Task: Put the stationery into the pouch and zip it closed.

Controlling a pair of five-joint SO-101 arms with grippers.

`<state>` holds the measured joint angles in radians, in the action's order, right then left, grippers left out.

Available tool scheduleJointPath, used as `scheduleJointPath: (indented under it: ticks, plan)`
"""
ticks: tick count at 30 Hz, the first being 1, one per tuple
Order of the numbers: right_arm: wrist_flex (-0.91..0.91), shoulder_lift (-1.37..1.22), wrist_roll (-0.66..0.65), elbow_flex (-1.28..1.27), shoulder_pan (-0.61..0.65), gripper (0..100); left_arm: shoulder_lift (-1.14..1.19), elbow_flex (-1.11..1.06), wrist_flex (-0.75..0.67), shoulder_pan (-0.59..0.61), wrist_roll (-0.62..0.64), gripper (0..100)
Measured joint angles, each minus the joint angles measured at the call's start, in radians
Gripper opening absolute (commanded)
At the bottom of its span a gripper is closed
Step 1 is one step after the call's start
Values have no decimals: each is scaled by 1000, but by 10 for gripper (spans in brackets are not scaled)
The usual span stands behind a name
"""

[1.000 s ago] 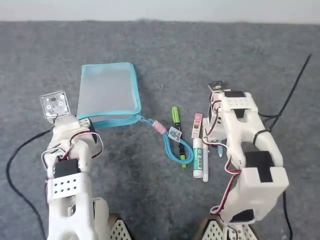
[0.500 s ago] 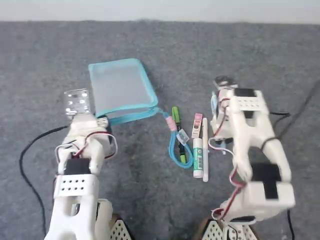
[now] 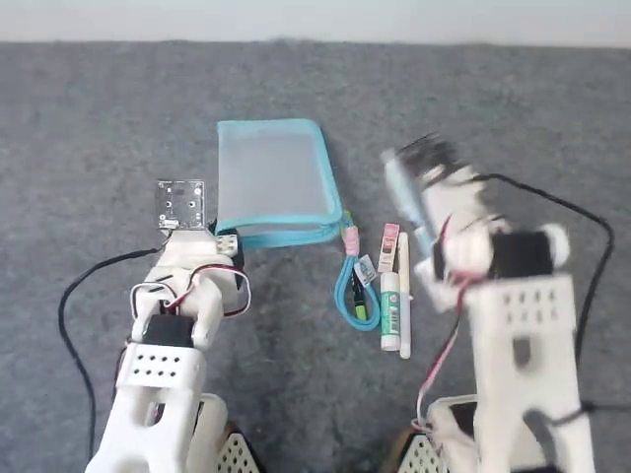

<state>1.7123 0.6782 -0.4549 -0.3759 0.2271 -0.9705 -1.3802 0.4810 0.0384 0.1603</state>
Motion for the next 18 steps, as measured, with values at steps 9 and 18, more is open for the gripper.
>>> scheduleJointPath:
  ticks: [9,18]
  plan:
    - [37,-25,-54,-107,213,6,0,0,0,-2,0,12]
    - [3,-270,-52,-95,224,6,0,0,0,-3,0,12]
